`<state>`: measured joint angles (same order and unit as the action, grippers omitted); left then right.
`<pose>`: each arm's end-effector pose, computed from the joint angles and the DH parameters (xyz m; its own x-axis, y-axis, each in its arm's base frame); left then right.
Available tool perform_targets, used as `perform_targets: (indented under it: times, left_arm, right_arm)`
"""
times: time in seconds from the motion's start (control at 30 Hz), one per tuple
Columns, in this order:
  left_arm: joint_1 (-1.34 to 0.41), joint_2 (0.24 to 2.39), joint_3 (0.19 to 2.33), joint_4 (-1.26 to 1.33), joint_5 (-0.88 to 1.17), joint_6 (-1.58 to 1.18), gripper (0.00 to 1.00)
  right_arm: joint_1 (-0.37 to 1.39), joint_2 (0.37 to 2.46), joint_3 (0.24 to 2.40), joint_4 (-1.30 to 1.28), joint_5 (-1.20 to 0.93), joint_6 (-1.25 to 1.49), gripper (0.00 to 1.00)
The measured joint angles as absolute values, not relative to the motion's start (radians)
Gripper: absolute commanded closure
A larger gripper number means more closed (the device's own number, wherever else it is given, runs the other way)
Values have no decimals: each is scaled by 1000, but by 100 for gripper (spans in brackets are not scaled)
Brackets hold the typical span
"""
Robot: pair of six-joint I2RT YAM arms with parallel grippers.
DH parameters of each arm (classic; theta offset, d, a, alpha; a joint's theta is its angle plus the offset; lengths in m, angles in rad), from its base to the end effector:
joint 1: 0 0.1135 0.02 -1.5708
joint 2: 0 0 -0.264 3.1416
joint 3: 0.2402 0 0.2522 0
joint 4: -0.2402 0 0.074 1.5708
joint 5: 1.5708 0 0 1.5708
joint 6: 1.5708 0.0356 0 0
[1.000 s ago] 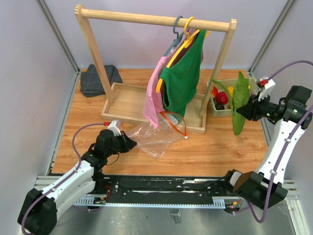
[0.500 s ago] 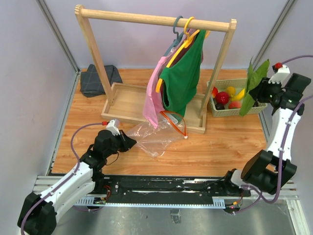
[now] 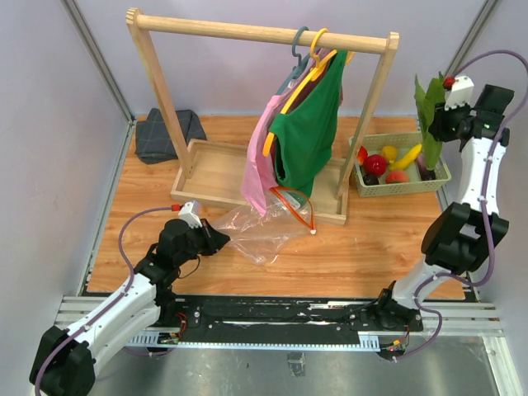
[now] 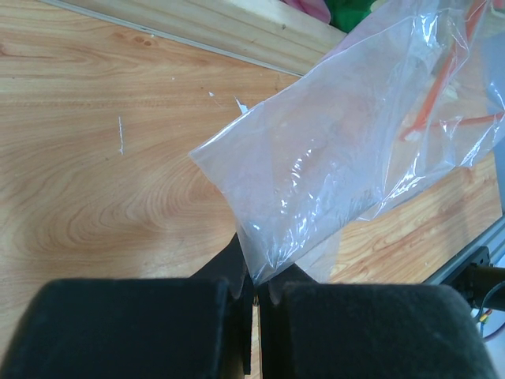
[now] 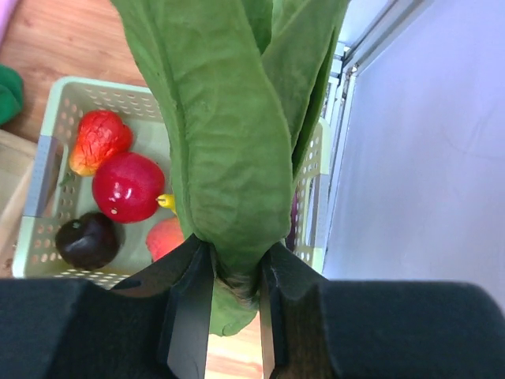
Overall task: Open the zip-top bag and remove the fake food
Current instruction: Place the fake vegetable in the bin.
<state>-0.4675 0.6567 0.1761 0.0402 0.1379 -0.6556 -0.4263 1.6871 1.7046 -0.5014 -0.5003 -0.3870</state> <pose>0.1359 -0.0741 0.1680 -0.6415 -0.3526 -0.6813 0.2098 0.7736 -0.5979 0.3600 -0.1448 0.3910 -0.3833 -0.1896 -0.9040 -0.1819 0.9750 -0.1274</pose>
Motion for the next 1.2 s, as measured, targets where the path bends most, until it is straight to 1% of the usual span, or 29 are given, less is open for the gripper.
perform_targets:
  times: [0.2,0.4,0.6,0.83,1.0,1.13,1.2]
  left_arm:
    - [-467,656,176,33,131,-656,100]
    - [-467,656,176,24,126,-656,100]
    - [-467,656,176,19,125,-656,100]
    - [-467,649,176,18,125,-660,100]
    - [-467,636,176,17,125,-663,100]
    - [-467,631,176,16,125,-670,100]
    - [-468,631,176,15,126,-674,100]
  right_arm:
    - [-356,1770,1757,-567,-452,-601,77]
    - [-303,1842,1797,-613,-417,-793,76]
    - [-301,1908,1860,-630,-397,-886,75]
    - [-296,1924,1867,-635,-367,-937,61]
    - [-296,1925,1835,-633,-327,-950,41]
    - [-296,1924,1779,-634,-314,-955,27]
    - [-296,1918,1752,-634,-315,-952,23]
